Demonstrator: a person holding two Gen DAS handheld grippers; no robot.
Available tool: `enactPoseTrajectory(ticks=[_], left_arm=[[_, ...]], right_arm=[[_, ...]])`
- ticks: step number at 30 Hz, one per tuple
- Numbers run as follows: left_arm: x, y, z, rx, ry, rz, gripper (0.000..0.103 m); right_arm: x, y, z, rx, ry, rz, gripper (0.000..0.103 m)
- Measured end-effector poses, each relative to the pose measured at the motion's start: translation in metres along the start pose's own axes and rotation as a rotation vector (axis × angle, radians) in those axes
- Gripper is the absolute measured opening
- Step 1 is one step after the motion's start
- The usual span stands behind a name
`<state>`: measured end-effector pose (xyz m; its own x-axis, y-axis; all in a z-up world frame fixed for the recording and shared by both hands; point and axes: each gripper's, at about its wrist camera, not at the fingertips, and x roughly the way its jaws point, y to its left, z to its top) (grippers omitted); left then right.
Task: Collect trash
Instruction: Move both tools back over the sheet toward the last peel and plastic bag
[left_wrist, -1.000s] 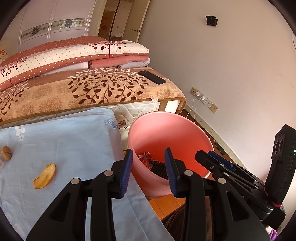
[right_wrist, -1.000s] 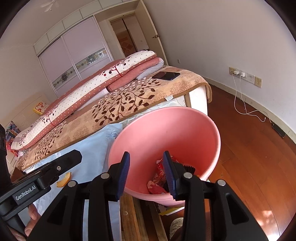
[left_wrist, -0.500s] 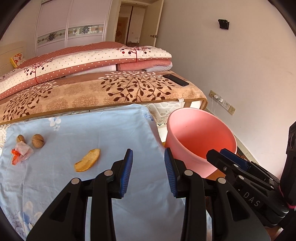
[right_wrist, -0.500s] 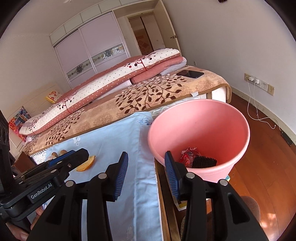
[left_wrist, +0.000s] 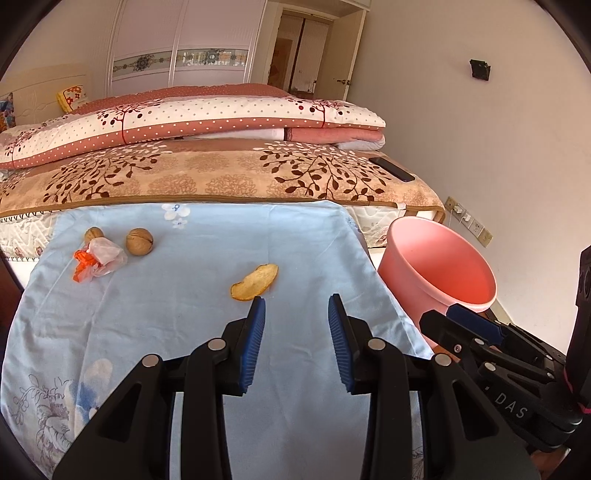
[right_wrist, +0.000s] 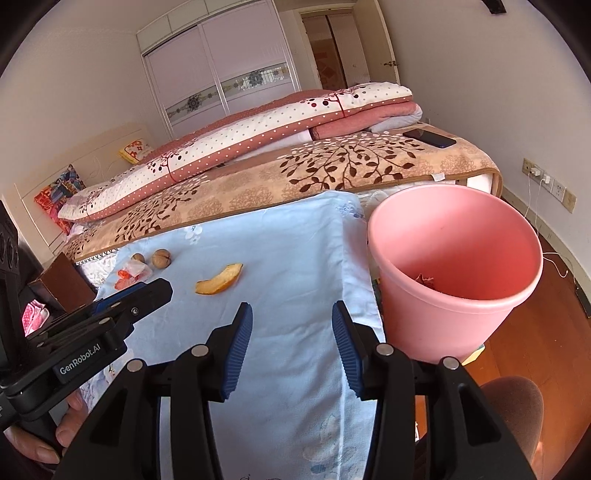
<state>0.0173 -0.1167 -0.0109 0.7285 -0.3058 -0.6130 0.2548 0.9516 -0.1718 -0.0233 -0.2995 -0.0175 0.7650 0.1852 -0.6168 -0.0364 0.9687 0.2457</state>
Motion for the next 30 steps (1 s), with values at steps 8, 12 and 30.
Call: enactPoseTrajectory(ticks=[8,12,30], left_arm=[[-0.014,0.019,-0.011,-0.056,-0.005,-0.004,0.036],[-0.019,0.029,-0.015,-0.089,-0.012,-0.019,0.036],[-0.029,0.053,-0.021,-0.143,-0.005,0.028,0.036]], right_arm=[[0.001,0.017,-0.009,-0.025,0.054,-0.010,0.047],[0.003,0.023,-0.011,-0.035,0.073,-0.018,0.047],[0.018,0.057,-0.017,-0.123,0.151,0.011,0.047]])
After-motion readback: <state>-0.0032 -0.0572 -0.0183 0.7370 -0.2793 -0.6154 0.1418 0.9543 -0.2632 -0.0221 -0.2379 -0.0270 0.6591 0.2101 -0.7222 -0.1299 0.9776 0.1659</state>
